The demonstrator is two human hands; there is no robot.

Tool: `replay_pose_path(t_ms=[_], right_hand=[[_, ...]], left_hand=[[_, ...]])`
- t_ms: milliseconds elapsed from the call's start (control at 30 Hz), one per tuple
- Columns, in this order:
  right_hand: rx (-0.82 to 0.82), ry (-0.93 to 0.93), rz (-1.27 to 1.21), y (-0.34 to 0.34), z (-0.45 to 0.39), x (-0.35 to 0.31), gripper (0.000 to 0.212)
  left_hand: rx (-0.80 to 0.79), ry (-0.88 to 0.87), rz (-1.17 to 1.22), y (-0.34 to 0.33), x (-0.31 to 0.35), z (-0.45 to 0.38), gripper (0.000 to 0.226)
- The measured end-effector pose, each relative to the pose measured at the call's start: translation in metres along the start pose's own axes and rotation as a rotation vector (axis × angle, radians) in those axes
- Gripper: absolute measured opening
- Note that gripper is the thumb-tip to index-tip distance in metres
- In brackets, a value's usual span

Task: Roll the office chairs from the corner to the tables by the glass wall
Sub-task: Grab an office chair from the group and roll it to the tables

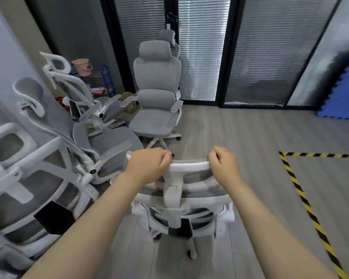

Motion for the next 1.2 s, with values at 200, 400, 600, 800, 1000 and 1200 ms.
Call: replay_pose_path(t_ms=[200, 400, 600, 800, 1000, 1200], right_hand=[[0.133, -0.089, 0.037, 0.079, 0.027, 0.051, 0.028], [0.231, -0.147, 0.024, 0.153, 0.072, 0.085, 0.026], [0.369, -0.194, 0.031, 0.23, 0.139, 0.112, 0.03], [0.559, -0.199, 0.126, 0.307, 0.222, 0.136, 0.031], [0.747, -0.175, 0.175, 0.375, 0.315, 0.148, 0.037], [0.846, -0.176, 0.271, 0.431, 0.399, 0.163, 0.036]], left_hand=[[0.233, -0.062, 0.011, -0.002, 0.095, 0.004, 0.04], [0.297, -0.171, 0.144, -0.013, 0.174, 0.006, 0.037], [0.301, -0.283, 0.183, -0.03, 0.262, 0.016, 0.043], [0.324, -0.424, 0.276, -0.037, 0.358, 0.042, 0.042], [0.341, -0.61, 0.444, -0.034, 0.456, 0.088, 0.037], [0.311, -0.659, 0.665, -0.046, 0.542, 0.127, 0.039]])
Point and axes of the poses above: each hand's wrist, its own z-axis away from the middle knuckle, its own y-axis out of the back of the hand, x = y × z, the point moved 7 cm from there along -z, towards the middle knuckle
